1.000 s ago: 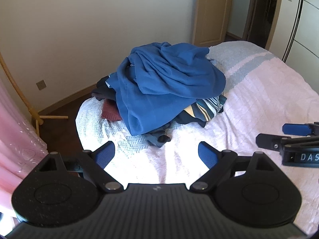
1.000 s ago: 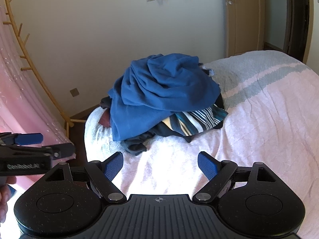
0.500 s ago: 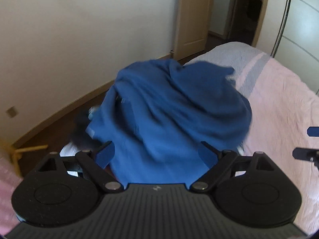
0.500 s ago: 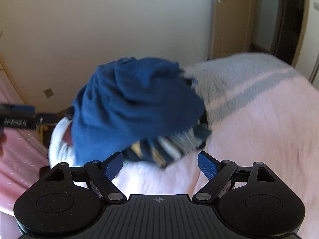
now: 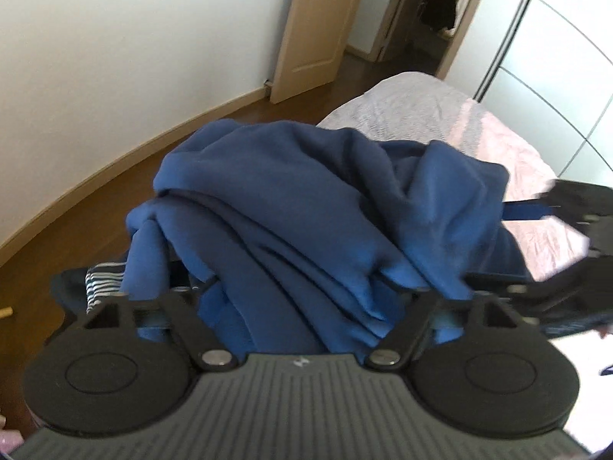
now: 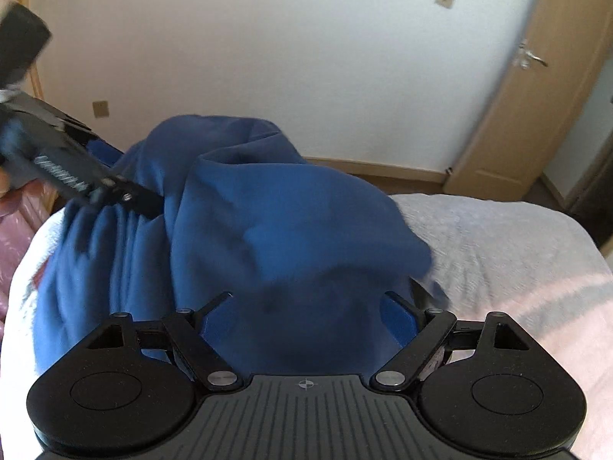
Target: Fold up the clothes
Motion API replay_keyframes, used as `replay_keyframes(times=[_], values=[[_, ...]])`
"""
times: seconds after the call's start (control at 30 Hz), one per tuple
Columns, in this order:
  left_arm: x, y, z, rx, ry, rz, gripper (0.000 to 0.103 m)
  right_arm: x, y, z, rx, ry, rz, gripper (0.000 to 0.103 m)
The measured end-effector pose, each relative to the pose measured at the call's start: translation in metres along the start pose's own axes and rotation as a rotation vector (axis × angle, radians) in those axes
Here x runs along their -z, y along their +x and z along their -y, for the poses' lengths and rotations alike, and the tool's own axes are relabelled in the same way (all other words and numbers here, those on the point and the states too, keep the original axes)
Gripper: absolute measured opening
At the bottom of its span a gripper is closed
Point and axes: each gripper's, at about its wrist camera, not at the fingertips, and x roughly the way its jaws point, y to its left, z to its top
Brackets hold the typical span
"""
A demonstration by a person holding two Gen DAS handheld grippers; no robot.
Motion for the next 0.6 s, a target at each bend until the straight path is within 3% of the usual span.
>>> replay_keyframes(times=[0.07,0.1,0.17,0.2,0.23,0.3,0.4,0.53,0.6], values=[[0.004,-0.008,0.001,0.011,0.009,0.014,0.041,0.000,0.013,-0.002,-0.004,0.003,-0.016,0.084],[0.004,-0.012,0.002,0.013,0.015,0.020,0.037,0.000,0.016,-0.003,0.000,0.004,-0.021,0.084],[0.003,-0.020,0.007,0.006,0.058,0.041,0.027,0.000,0.011,-0.005,0.013,0.010,-0.018,0.046],[-0.007,-0.023,0.003,0.004,0.080,0.048,0.025,0.001,0.007,-0.003,0.019,0.019,-0.018,0.017],[-0.009,-0.032,0.010,0.005,0.095,0.068,0.022,0.001,0.001,0.001,0.007,0.041,-0.013,0.009],[-0.010,-0.050,0.023,0.009,0.133,0.114,0.015,0.006,-0.017,0.017,-0.061,0.128,0.015,0.006],[-0.005,-0.087,0.057,0.053,0.208,0.205,0.000,0.022,-0.068,0.032,-0.053,0.182,0.087,0.005],[0.020,-0.135,0.129,0.156,0.376,0.265,0.000,0.067,-0.150,0.040,-0.010,0.261,0.164,0.005],[0.042,-0.149,0.164,0.200,0.418,0.253,0.000,0.103,-0.189,0.036,0.015,0.279,0.170,0.004]])
